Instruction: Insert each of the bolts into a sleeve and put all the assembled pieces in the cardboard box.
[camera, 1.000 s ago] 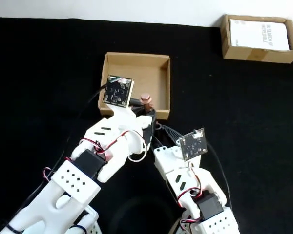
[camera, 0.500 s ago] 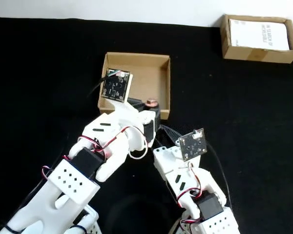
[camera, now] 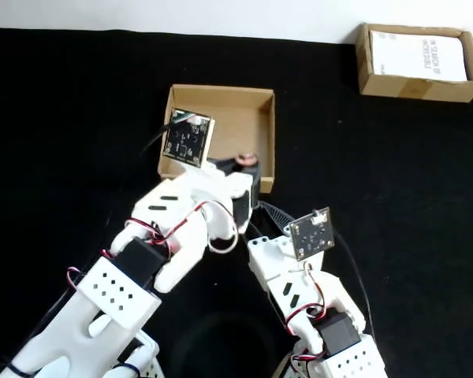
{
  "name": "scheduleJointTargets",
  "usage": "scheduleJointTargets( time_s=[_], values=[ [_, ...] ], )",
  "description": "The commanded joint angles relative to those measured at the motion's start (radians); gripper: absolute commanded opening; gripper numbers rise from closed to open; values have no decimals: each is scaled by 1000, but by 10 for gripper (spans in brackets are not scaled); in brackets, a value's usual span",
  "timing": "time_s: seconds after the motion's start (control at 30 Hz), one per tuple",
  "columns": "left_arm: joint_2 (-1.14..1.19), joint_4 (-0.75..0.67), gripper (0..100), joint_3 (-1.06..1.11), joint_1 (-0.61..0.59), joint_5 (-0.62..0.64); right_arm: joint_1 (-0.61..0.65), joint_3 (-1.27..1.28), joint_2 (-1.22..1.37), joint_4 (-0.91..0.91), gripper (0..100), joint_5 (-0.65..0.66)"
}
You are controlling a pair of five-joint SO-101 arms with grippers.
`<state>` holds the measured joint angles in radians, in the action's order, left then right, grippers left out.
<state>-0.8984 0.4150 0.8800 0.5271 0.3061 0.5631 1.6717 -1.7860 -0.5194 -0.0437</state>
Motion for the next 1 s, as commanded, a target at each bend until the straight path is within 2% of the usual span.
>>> scheduleJointTargets(
  time_s=[0.0, 0.37, 0.7, 0.83, 0.97],
  values=[
    [21, -74, 9, -50, -21, -60, -12, 22, -12, 22, 7, 9],
    [170, -221, 9, -53, -25, -58, -12, 22, -16, 22, 7, 9],
    [173, -218, 9, -54, -8, -52, -13, 22, -15, 22, 7, 11],
    [173, -218, 9, -56, 25, 17, -13, 36, -10, 53, 7, 11],
    [173, -216, 9, -56, 47, 26, -13, 56, -12, 85, 7, 11]
  ],
)
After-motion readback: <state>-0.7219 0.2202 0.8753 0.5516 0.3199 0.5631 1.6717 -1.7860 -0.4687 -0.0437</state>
